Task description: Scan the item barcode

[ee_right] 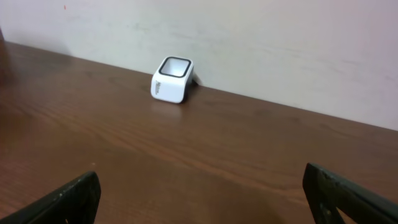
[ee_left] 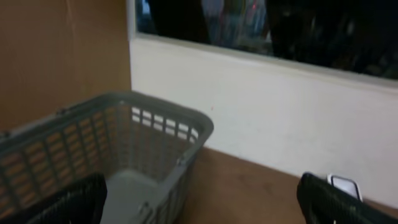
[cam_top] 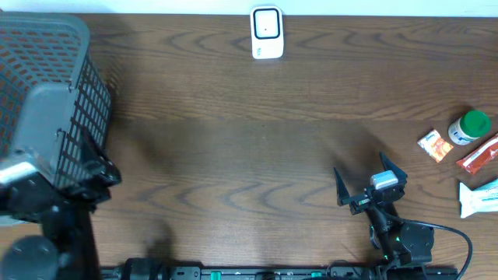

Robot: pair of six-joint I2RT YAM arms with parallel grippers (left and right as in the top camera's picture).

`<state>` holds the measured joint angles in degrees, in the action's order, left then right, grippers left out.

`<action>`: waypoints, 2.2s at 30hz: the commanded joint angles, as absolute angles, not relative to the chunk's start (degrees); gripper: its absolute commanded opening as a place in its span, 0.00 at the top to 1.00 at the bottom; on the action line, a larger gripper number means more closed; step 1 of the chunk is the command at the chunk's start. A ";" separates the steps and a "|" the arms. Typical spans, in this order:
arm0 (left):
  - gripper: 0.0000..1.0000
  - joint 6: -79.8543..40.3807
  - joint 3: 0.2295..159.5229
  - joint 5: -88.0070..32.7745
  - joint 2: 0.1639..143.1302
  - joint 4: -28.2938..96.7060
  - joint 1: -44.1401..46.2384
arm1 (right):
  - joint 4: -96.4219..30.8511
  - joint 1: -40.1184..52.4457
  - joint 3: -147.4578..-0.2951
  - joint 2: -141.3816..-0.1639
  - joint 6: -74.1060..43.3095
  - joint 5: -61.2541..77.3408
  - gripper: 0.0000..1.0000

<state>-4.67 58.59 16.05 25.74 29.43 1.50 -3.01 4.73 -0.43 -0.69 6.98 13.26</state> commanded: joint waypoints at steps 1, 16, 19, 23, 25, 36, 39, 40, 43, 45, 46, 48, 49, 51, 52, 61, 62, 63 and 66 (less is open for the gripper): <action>0.02 -5.02 48.07 12.10 19.51 24.77 0.25 | -3.22 5.32 -0.32 -0.32 7.35 12.97 0.01; 0.02 -5.19 17.43 5.28 6.02 8.40 -0.30 | -3.22 5.32 -0.32 -0.32 7.35 12.97 0.01; 0.02 -5.17 14.52 5.37 3.75 8.43 -0.32 | -3.22 5.32 -0.32 -0.32 7.35 12.97 0.01; 0.02 -5.17 11.35 5.34 2.35 8.05 -0.30 | -3.22 5.32 -0.32 -0.32 7.35 12.97 0.01; 0.02 -5.15 9.78 5.39 2.35 6.63 -0.19 | -3.22 5.32 -0.32 -0.32 7.35 12.97 0.01; 0.02 -2.98 0.73 5.56 0.05 -0.43 0.45 | -3.22 5.32 -0.32 -0.32 7.35 12.97 0.01; 0.02 -2.98 0.21 5.56 0.10 1.28 0.45 | -3.22 5.32 -0.32 -0.32 7.35 12.97 0.01; 0.02 -2.42 0.21 5.56 0.10 1.69 0.45 | -3.22 5.32 -0.32 -0.32 7.35 12.97 0.01; 0.02 -1.32 0.21 5.61 0.10 2.76 0.45 | -3.22 5.32 -0.32 -0.32 7.35 12.97 0.01; 0.02 -1.06 0.21 5.54 0.10 3.79 0.45 | -3.22 5.32 -0.32 -0.32 7.35 12.97 0.01; 0.02 -1.06 0.21 5.54 0.10 3.75 0.45 | -3.20 5.32 -0.32 -0.32 7.35 12.97 0.01; 0.02 -1.06 0.21 5.54 0.10 3.77 0.45 | -3.22 5.32 -0.32 -0.32 7.35 12.97 0.01; 0.02 -1.06 0.21 5.54 0.10 3.77 0.45 | -3.22 5.32 -0.32 -0.32 7.35 12.97 0.01; 0.02 -1.06 0.21 5.52 0.10 3.77 0.45 | -3.22 5.32 -0.32 -0.32 7.35 12.97 0.01; 0.02 -1.06 0.21 5.52 0.10 3.77 0.45 | -3.22 5.32 -0.32 -0.32 7.35 12.97 0.01; 0.02 1.02 0.23 3.38 0.10 4.03 0.45 | -3.22 5.32 -0.32 -0.32 7.35 12.97 0.01; 0.02 1.02 0.23 3.38 0.10 4.03 0.45 | -3.20 5.32 -0.32 -0.32 7.35 12.97 0.01; 0.02 1.02 0.23 3.38 0.10 4.03 0.45 | -3.20 5.32 -0.32 -0.32 7.35 12.97 0.01; 0.02 1.06 0.23 3.44 0.08 3.99 0.45 | -3.22 5.32 -0.32 -0.32 7.35 12.97 0.01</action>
